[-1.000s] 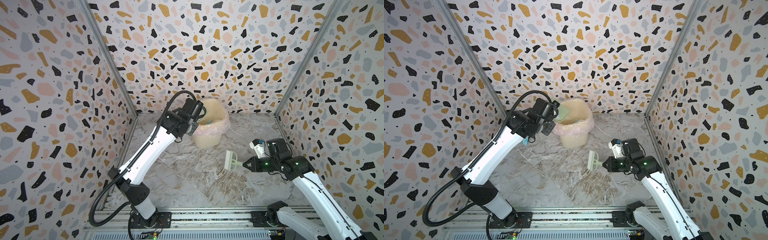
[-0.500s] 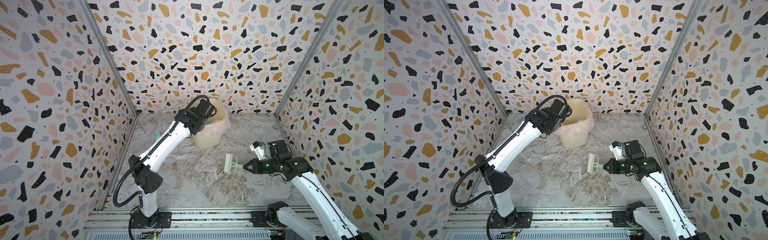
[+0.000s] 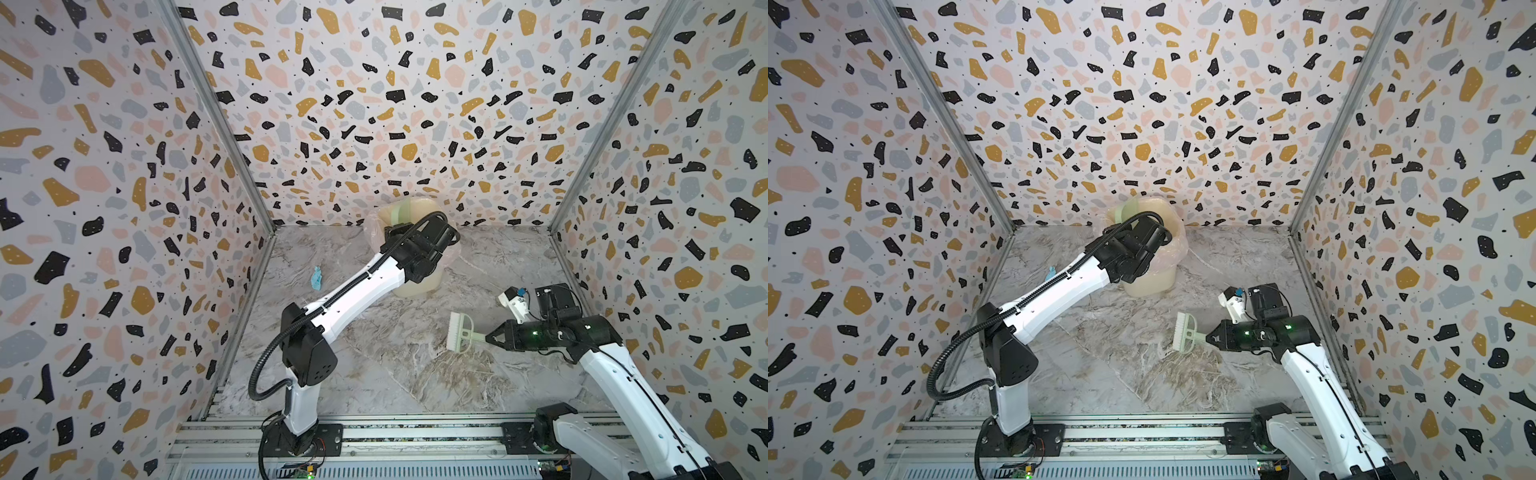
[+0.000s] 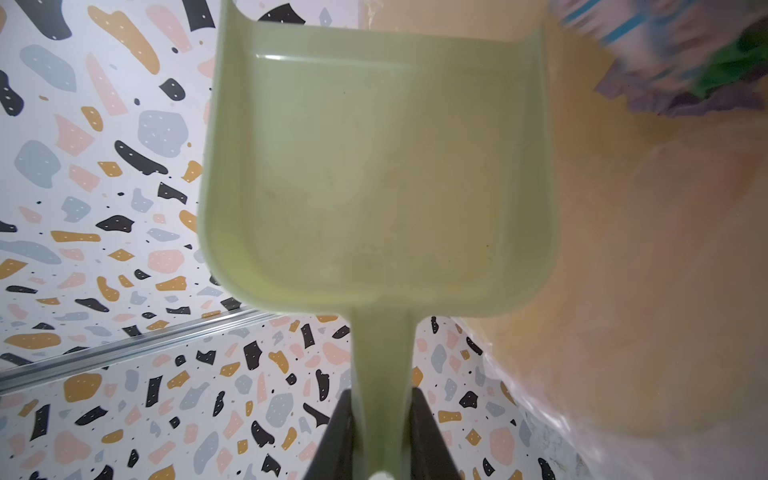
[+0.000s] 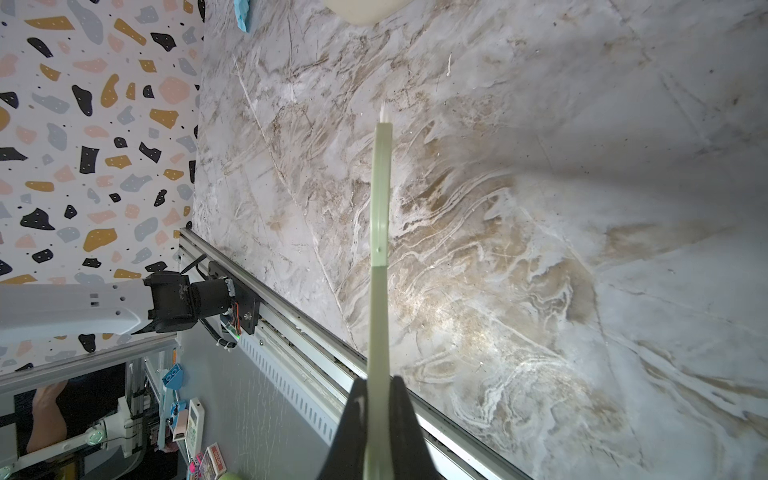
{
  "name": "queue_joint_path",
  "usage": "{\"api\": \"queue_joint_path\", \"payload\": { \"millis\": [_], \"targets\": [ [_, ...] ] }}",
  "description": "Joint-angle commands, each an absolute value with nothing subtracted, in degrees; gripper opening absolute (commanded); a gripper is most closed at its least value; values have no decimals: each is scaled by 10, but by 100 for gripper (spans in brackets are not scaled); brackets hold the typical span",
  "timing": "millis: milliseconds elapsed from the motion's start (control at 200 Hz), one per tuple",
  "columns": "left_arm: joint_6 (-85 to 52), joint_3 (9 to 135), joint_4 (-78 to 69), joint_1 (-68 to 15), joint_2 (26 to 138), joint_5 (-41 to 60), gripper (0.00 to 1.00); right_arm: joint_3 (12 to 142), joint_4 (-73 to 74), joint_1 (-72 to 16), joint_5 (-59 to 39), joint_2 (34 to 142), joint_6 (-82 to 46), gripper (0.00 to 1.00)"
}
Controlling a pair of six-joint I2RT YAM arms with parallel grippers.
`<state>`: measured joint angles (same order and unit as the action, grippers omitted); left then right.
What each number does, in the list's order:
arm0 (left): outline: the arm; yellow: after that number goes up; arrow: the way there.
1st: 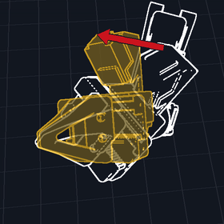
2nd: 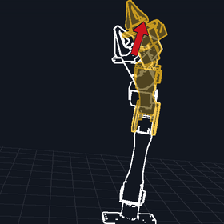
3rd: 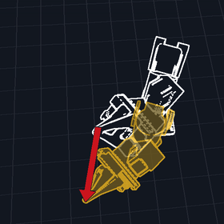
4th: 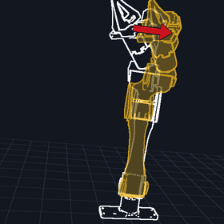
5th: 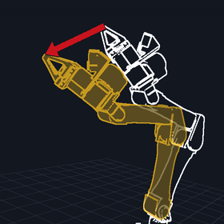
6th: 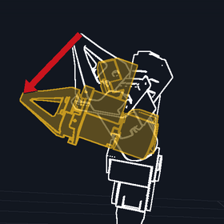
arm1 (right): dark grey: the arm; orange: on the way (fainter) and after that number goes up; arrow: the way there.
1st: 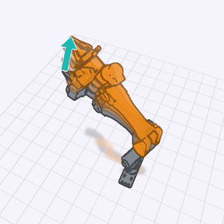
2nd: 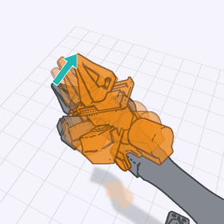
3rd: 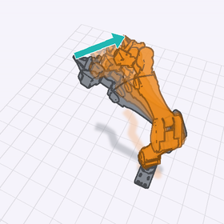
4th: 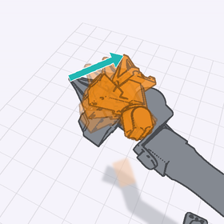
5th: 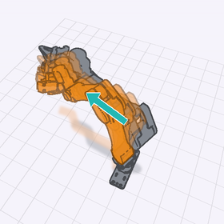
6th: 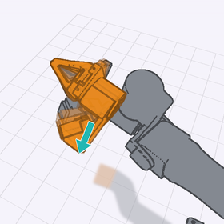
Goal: Sweep away the paper scraps from the table
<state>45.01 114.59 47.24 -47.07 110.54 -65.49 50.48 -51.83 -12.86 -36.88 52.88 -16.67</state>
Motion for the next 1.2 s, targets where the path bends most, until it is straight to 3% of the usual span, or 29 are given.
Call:
{"api": "queue_joint_path", "payload": {
  "millis": [0,290,506,711,876,1191],
  "targets": [
    [493,1146,427,-471,1100,-694,0,498,-517,-124,-385,527,-152,0],
    [374,1199,485,-471,1087,-645,0,471,-477,-123,-416,514,-176,0],
    [171,1145,530,-474,1018,-556,0,446,-394,-156,-426,499,-241,0],
    [33,919,394,-473,825,-450,0,411,-252,-284,-361,496,-369,0],
    [-47,810,396,-467,714,-419,0,350,-71,-398,-284,514,-507,0],
    [-87,687,401,-416,558,-364,0,397,199,-568,-166,732,-606,0]
  ]
}}
